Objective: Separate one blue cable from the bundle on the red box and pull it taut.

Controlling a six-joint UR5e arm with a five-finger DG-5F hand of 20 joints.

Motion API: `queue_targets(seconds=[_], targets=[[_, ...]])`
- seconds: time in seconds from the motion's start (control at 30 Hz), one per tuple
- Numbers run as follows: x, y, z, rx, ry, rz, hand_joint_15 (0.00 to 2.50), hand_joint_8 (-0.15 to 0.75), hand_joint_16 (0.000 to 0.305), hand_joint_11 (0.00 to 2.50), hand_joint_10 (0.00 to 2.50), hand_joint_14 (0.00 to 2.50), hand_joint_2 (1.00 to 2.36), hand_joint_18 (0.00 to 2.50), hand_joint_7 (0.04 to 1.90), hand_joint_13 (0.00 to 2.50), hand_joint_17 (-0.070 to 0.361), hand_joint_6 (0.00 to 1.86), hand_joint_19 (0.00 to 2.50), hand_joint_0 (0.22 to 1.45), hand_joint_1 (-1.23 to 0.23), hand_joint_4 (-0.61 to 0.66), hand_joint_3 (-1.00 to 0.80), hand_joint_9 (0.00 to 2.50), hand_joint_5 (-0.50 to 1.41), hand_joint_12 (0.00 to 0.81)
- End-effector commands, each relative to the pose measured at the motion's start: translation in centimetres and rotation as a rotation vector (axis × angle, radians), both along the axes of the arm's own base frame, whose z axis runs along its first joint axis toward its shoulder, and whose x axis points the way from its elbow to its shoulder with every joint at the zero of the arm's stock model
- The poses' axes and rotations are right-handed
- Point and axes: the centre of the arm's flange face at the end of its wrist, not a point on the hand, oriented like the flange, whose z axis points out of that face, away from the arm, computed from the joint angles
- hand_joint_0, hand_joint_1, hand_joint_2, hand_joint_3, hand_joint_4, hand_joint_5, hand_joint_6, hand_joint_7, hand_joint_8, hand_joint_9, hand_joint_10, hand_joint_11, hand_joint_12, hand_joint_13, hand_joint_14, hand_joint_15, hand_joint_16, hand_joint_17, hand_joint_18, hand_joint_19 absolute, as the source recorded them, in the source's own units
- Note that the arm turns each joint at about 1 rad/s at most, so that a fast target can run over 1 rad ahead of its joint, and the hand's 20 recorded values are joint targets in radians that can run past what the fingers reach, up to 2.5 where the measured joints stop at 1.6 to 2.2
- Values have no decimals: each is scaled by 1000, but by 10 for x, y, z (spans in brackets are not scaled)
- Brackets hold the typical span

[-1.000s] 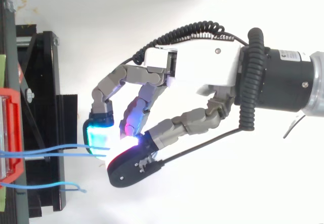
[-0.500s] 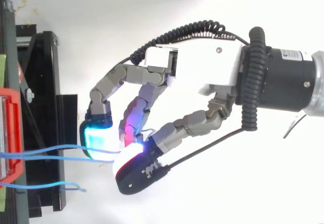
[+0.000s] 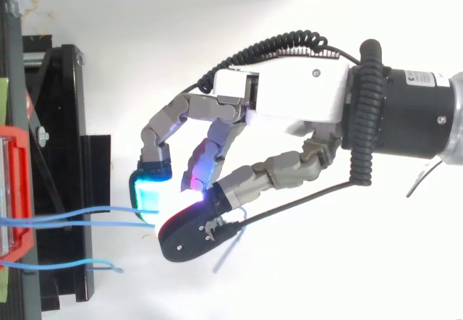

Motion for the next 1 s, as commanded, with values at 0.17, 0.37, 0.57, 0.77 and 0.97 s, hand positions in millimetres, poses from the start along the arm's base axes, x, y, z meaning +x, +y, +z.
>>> queue_targets(seconds=[0.17, 0.37, 0.57, 0.77, 0.97], targets=[[-1, 0, 11, 1, -3, 2, 465, 192, 40, 564, 21, 19, 1000, 759, 963, 891, 89, 864, 560, 572, -688, -16, -490, 1248, -79, 312], [0, -1, 15, 0, -3, 0, 452, 182, 39, 562, 19, 20, 1014, 728, 982, 851, 87, 886, 527, 588, -759, -42, -313, 1243, -68, 309], [1, -1, 18, -1, -8, 2, 404, 166, 38, 518, 18, 18, 1017, 708, 968, 797, 85, 888, 506, 588, -796, -52, -232, 1237, -54, 297], [0, -2, 19, -3, 2, -1, 278, 153, 36, 296, 11, 12, 1019, 611, 940, 671, 81, 879, 411, 592, -834, -65, -183, 1075, -42, 283], [-8, -2, 21, -12, 53, 1, 267, 144, 35, 251, 10, 11, 1019, 572, 940, 644, 79, 878, 387, 599, -836, -55, -180, 1029, -39, 276]])
